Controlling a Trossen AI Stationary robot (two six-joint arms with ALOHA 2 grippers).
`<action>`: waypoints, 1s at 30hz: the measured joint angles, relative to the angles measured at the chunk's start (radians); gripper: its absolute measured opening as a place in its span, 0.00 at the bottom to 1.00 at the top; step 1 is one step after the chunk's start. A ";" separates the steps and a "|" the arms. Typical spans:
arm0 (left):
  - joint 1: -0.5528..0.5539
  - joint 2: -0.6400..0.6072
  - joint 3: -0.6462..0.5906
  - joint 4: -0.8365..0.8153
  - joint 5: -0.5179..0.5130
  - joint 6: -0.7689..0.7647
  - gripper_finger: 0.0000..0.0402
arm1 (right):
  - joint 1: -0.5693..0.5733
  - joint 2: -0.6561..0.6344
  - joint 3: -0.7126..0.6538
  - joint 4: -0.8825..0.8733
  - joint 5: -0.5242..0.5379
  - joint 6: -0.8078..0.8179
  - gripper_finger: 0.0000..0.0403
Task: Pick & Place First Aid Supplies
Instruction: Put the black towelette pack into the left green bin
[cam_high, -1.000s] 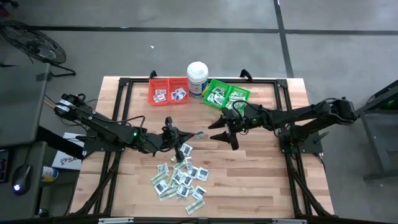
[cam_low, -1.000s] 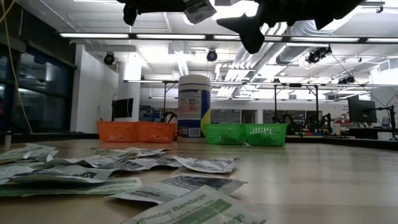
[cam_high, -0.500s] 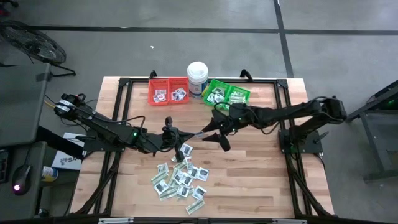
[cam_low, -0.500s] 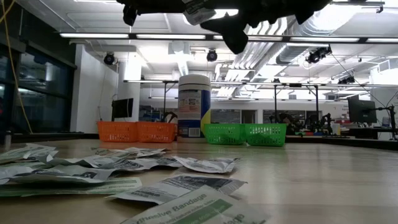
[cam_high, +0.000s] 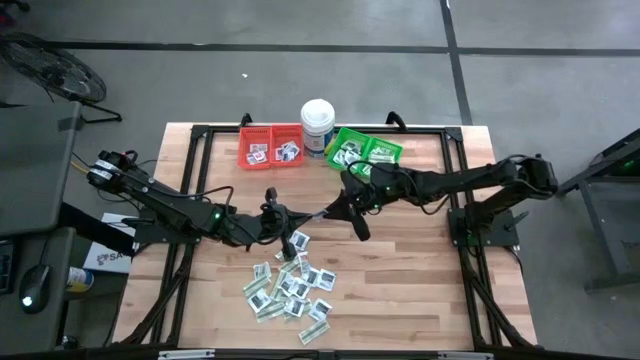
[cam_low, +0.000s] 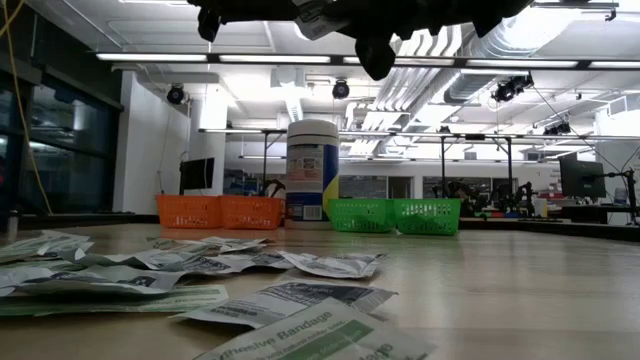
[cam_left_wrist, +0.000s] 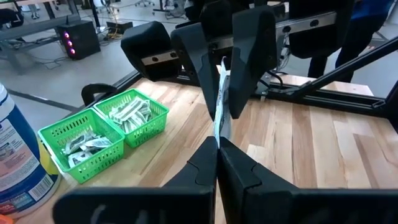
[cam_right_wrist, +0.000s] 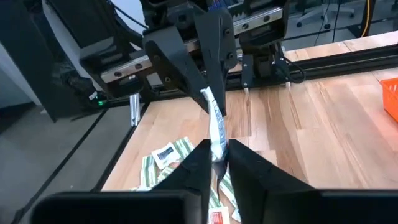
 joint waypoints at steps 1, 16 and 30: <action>0.000 0.000 0.000 0.000 0.000 0.000 0.00 | 0.000 0.000 0.000 0.000 0.000 -0.004 0.09; 0.000 0.000 0.000 0.019 -0.001 0.120 0.07 | -0.003 0.000 0.000 -0.024 0.002 0.012 0.00; 0.022 -0.215 -0.001 -0.177 -0.257 0.288 0.53 | -0.205 -0.109 0.000 -0.332 0.064 0.002 0.00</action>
